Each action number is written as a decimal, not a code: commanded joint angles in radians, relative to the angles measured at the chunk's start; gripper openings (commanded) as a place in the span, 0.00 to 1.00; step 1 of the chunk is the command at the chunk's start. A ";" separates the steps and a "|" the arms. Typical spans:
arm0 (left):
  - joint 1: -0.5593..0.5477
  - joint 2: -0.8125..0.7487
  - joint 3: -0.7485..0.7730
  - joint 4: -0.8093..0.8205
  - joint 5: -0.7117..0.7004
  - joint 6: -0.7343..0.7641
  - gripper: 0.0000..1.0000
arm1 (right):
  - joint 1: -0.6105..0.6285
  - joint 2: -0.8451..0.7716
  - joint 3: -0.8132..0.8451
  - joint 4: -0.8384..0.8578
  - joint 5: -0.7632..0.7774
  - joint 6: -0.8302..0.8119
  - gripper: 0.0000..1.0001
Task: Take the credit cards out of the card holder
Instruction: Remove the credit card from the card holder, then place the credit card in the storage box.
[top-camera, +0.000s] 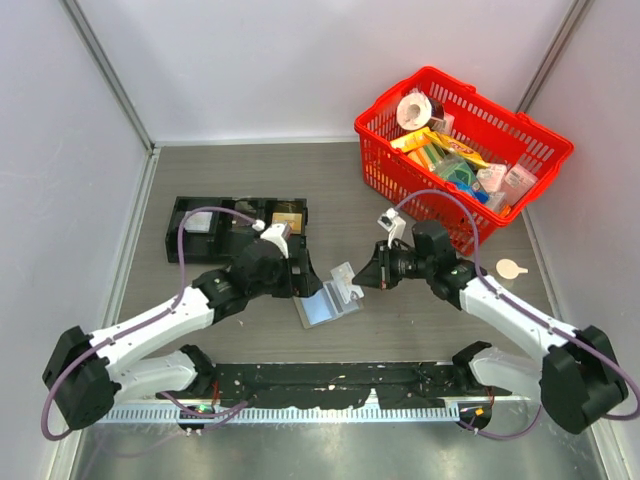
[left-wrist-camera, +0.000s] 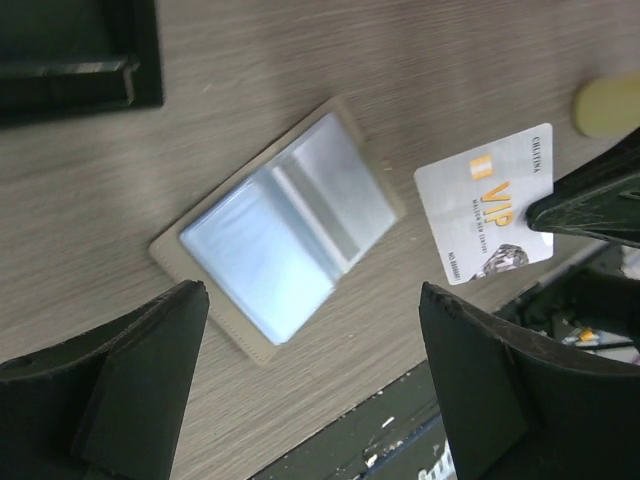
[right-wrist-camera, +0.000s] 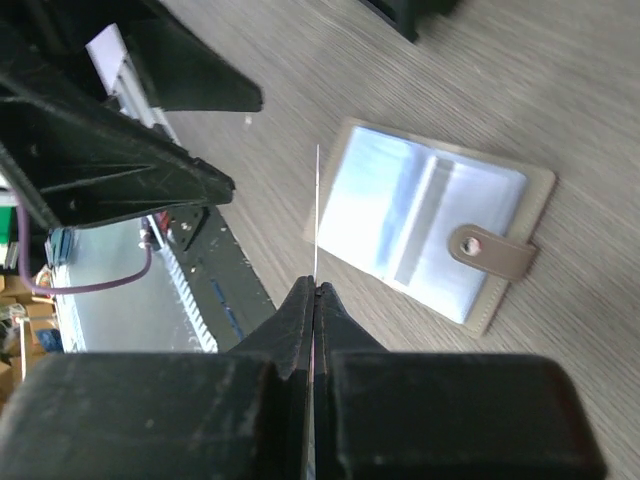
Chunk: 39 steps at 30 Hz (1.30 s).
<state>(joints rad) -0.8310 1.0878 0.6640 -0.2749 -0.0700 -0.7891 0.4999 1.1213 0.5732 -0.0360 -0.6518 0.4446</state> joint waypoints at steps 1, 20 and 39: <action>0.049 -0.051 0.084 0.071 0.206 0.181 0.92 | -0.004 -0.090 0.102 -0.076 -0.106 -0.063 0.01; 0.164 0.067 0.232 0.249 0.837 0.329 0.65 | -0.004 -0.101 0.264 -0.091 -0.335 -0.122 0.01; 0.371 0.009 0.243 0.044 0.518 0.280 0.00 | -0.004 -0.026 0.318 -0.180 -0.140 -0.113 0.73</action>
<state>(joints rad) -0.5682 1.1534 0.8619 -0.0841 0.6483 -0.4992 0.4934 1.0946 0.8368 -0.1738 -0.8734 0.3485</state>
